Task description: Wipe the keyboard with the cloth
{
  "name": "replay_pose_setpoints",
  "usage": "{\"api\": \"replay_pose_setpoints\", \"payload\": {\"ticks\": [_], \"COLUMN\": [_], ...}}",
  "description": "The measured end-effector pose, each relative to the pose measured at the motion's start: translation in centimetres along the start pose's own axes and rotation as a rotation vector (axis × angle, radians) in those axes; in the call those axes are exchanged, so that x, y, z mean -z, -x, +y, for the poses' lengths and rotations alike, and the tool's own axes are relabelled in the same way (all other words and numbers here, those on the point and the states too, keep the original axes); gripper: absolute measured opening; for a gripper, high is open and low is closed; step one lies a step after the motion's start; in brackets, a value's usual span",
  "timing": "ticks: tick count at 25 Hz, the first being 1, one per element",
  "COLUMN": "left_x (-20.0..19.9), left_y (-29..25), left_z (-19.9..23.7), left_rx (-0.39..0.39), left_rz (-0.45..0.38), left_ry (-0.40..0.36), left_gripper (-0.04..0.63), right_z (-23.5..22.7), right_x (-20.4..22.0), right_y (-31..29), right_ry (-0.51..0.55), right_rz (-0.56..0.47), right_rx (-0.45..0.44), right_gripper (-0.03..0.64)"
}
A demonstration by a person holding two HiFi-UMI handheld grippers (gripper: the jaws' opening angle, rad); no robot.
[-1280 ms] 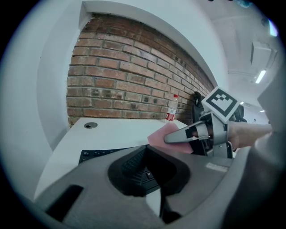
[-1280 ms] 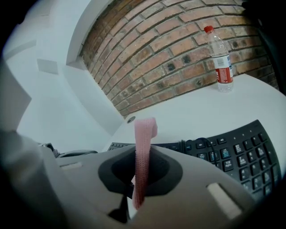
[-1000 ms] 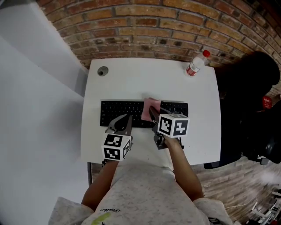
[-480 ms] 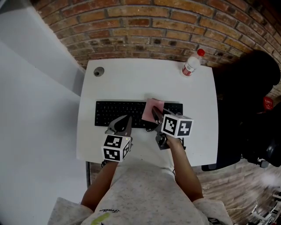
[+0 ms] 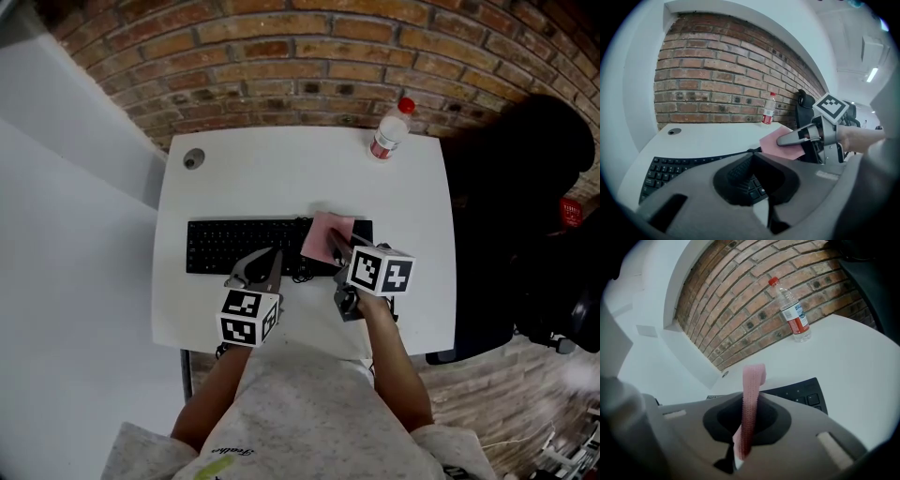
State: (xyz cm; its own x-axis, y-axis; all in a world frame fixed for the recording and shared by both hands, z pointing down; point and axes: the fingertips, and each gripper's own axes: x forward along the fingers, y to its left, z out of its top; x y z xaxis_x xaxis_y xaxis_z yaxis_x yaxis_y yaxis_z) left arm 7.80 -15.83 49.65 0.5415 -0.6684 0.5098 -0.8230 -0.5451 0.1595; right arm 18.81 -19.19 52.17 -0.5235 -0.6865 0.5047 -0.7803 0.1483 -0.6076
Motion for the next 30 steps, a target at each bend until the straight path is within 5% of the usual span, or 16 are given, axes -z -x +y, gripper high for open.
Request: {"api": "replay_pose_setpoints", "payload": {"ticks": [30], "left_x": [0.2], "left_y": [-1.6], "left_z": [-3.5], "left_rx": [0.034], "left_rz": [0.013], "left_ry": [-0.02], "left_gripper": [-0.012], "right_z": [-8.5], "right_x": [-1.8], "right_y": [5.8], "right_ry": [-0.024], "right_rz": [-0.073], "right_rx": [0.141], "right_gripper": [0.021]}}
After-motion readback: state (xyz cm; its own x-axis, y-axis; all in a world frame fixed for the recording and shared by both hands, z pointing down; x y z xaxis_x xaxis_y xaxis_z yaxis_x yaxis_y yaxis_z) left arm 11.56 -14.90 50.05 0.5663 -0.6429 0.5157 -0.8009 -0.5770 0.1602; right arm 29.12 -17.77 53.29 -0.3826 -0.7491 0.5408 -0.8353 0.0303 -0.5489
